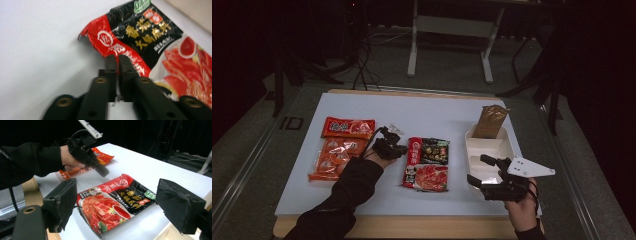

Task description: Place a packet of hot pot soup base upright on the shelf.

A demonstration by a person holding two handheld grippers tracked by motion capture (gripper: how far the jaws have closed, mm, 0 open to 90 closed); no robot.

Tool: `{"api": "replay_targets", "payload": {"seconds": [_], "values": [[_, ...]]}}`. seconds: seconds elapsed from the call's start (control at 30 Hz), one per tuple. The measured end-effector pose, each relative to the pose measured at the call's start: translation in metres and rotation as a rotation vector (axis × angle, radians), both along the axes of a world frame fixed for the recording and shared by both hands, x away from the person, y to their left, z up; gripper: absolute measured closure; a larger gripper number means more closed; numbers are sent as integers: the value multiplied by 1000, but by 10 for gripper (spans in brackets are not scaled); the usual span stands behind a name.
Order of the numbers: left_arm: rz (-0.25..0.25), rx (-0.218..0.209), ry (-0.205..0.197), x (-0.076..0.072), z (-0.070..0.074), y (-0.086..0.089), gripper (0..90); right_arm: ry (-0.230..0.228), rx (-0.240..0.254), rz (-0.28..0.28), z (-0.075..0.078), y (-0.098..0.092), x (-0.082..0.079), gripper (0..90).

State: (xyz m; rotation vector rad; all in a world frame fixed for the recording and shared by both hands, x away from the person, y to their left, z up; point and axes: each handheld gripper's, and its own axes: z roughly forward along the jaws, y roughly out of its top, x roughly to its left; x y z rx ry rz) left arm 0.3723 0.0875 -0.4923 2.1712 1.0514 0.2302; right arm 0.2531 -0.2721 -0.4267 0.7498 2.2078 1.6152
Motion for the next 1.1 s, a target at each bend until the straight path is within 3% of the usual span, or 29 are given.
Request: {"api": "replay_targets", "payload": {"seconds": [0.23, 0.47, 0.53, 0.7, 0.87, 0.9, 0.97, 1.1], "values": [[48, -42, -7, 16, 1, 0, 678, -15, -30, 0, 0, 4, -2, 163], [62, -71, 0, 27, -5, -5, 608, -40, -62, -6, -2, 7, -3, 142], [52, -59, 7, 30, -9, -10, 590, -42, -69, -9, -2, 8, -3, 142], [83, -39, 24, 40, -21, -18, 530, -42, -62, 1, -3, 8, -4, 142], [123, -51, 35, 46, -30, -23, 495, -35, -72, 16, -6, 10, -4, 142], [123, -44, 38, 46, -30, -24, 497, -31, -74, 16, -7, 10, -4, 142], [123, 10, 33, 45, -31, -28, 497, -30, -72, 20, -7, 10, -3, 142], [137, 16, 42, 44, -33, -30, 491, -28, -68, 19, -7, 9, -3, 142]]}}
